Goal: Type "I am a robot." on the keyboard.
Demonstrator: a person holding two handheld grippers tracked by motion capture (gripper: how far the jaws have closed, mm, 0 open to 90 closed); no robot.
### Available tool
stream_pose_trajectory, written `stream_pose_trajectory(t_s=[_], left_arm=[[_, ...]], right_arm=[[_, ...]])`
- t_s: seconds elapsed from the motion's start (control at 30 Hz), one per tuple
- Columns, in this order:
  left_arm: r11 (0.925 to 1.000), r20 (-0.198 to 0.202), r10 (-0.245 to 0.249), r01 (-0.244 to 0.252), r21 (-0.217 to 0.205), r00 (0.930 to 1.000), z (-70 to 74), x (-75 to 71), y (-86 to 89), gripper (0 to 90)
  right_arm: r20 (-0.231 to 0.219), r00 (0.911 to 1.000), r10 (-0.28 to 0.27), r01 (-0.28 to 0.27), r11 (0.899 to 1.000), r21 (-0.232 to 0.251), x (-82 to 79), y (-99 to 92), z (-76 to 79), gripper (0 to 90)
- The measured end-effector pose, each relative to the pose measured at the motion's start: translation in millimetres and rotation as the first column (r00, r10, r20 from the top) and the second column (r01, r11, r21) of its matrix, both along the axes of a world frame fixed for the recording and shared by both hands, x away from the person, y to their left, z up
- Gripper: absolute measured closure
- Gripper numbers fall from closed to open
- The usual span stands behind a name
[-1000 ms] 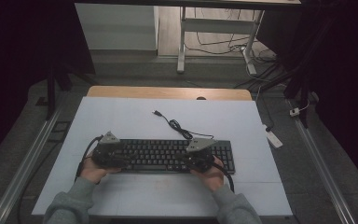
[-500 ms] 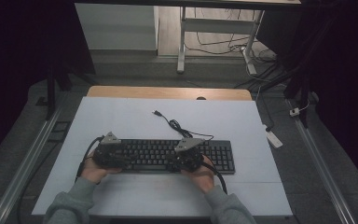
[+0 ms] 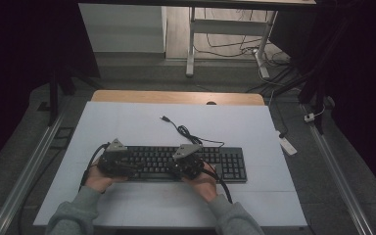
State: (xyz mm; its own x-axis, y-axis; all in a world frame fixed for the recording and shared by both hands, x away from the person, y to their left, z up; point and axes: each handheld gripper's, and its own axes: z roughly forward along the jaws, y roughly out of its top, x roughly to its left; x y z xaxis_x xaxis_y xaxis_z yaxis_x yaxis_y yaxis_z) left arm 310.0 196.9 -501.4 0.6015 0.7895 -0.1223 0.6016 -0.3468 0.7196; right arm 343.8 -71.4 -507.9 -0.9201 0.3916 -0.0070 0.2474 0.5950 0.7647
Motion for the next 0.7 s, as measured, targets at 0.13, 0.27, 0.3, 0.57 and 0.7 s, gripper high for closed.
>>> stream_pose_trajectory(t_s=[0.13,0.27,0.3,0.57,0.7], left_arm=[[1.0000,0.004,0.005,-0.005,0.003,1.0000,0.0,-0.1,-0.1,26.6],[0.9999,0.004,0.011,-0.011,0.001,0.9999,0.2,-0.1,1.1,26.7],[0.9999,0.004,0.012,-0.012,0.001,0.9999,0.3,-0.1,1.4,26.7],[0.9999,0.005,0.013,-0.013,0.006,0.9999,-0.4,0.2,1.4,26.7],[0.9998,0.007,0.019,-0.019,0.004,0.9998,-0.6,0.3,2.1,26.7]], right_arm=[[-0.008,0.9999,-0.008,0.008,1.000,-0.005,1.9,1.9,-2.8,89.2],[-0.013,0.9999,-0.010,0.010,1.000,-0.018,3.1,3.7,-5.7,89.2],[-0.013,0.9999,-0.011,0.011,1.000,-0.018,3.3,4.2,-6.3,89.1],[-0.012,0.9999,-0.009,0.009,1.000,-0.029,4.1,6.3,-8.8,89.1],[-0.006,1.0000,-0.007,0.007,0.999,-0.042,3.9,7.0,-9.7,89.2]])
